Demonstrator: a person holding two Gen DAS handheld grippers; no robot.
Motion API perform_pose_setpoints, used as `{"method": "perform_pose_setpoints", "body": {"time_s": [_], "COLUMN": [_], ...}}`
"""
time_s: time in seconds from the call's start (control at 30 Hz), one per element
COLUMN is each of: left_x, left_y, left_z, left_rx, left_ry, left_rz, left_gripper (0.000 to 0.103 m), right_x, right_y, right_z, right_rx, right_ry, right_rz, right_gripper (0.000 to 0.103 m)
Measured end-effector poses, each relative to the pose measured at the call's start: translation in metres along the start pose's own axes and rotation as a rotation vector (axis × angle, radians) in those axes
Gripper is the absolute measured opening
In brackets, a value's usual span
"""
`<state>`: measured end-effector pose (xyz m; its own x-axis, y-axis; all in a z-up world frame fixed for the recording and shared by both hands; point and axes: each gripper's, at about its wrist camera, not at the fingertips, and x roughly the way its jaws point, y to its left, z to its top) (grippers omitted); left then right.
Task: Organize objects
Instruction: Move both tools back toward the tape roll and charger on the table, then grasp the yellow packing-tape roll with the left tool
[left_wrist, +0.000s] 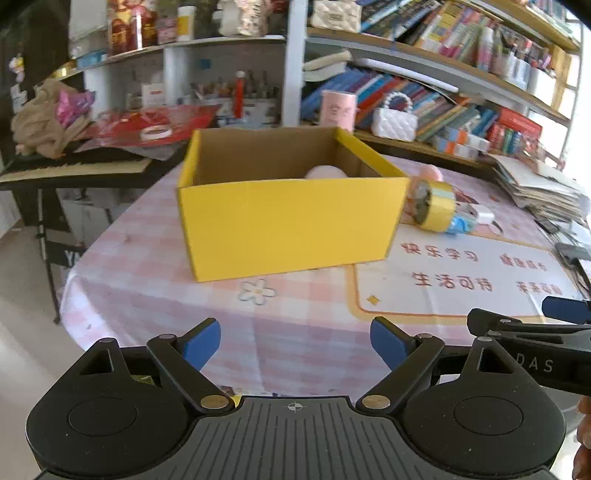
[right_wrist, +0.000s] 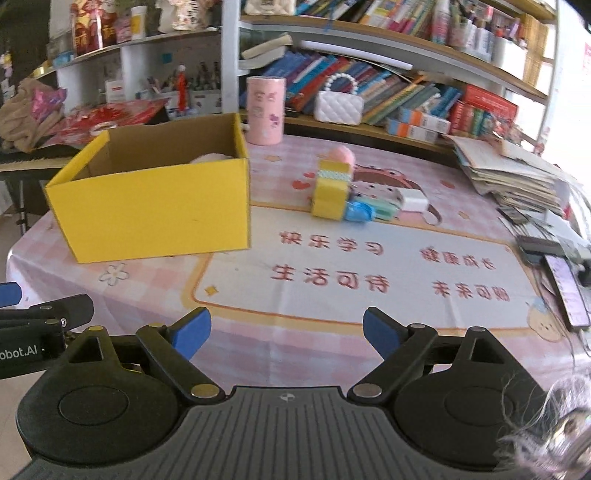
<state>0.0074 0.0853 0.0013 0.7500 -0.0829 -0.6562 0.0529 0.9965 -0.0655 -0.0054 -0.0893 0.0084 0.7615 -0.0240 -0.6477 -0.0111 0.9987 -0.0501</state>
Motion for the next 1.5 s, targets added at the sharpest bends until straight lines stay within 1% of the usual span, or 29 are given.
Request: {"method": "perform_pose_setpoints", "body": {"time_s": [0.37,0.53,0.73,1.13,1.37,1.5], "left_x": [0.013,0.023,0.037,0.067,0.088,0.098], "left_y": [-0.031,-0.05,-0.079,-0.123,-0.15,-0.165], "left_z": [0.003,0.009,0.018,0.051,0.066,0.076], "left_rx": [0.063,0.09,0.134,0.145,0.131,0.126], "left_ry": [0.016,0.027,0.031,-0.001,-0.005,-0.005], "left_rz": [-0.083,-0.114,-0.147,-0.154,-0.139,-0.117], "left_gripper": [0.09,0.09,0.09,0.09,0.09,0.09], "right_x": [-0.001,0.001,0.01,0.04,0.065,0.079], "right_y": [-0.036,-0.053,-0.083,-0.133,-0.162,-0.178], "right_z": [-0.009,-0.011,-0.007,0.024,0.044,0.055], "right_rx": [0.073,0.102,0.145,0.159,0.138,0.126], "right_ry": [0.019,0.027,0.039,0.019,0.017,0.014], "right_rz": [-0.093,-0.125,-0.162,-0.157,-0.135,-0.118], "right_gripper": [0.091,0.091,0.091,0.091,0.091,0.091]}}
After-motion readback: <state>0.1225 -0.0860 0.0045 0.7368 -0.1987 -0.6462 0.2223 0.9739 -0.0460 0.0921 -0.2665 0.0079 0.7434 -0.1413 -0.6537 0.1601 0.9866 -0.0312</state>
